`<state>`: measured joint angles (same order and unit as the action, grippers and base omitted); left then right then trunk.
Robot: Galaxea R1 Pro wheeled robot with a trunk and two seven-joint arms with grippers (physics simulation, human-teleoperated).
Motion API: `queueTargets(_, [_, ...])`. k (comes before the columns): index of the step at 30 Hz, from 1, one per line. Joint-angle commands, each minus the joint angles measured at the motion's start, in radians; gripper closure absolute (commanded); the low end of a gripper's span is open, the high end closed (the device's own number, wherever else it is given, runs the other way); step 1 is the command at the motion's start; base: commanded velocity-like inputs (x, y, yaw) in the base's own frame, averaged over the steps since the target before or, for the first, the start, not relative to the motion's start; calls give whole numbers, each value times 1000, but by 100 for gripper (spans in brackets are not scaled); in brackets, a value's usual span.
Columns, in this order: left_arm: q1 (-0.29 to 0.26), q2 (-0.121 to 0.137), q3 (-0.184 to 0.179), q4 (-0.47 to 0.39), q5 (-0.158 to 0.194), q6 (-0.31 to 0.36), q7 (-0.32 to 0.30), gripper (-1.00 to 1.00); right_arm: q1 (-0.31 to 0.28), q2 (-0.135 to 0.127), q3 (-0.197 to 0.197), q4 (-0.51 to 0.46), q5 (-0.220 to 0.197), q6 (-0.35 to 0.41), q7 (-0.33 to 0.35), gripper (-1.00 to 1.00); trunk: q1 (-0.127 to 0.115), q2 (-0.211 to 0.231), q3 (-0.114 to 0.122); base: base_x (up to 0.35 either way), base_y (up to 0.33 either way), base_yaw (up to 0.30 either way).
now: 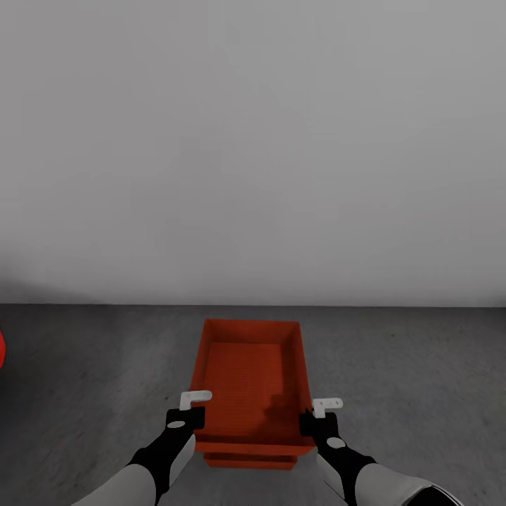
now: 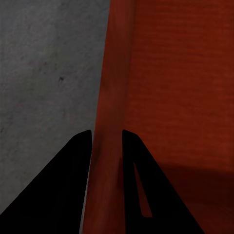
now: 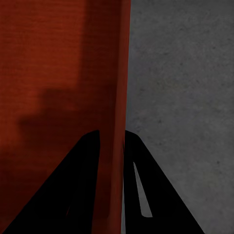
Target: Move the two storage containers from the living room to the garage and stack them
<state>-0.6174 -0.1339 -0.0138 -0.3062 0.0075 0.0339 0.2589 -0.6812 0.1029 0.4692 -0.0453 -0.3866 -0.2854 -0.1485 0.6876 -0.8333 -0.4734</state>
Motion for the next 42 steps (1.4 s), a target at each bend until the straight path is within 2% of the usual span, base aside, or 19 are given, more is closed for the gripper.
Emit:
queueTargets(1, [-1, 1, 23, -33, -21, 4, 15, 100, 0, 0, -8, 2, -12, -2, 1, 100, 0, -1, -1, 0, 0, 0])
queueTargets(9, [-1, -1, 24, -34, -20, 4, 18, 100, 0, 0, -8, 2, -12, -2, 1, 100, 0, -1, -1, 0, 0, 0])
queueTargets(42, [-1, -3, 25, -34, -24, 4, 11, 100, 0, -2, -8, 2, -12, -1, 1, 100, 127, -232, -104, 0, 0, 0])
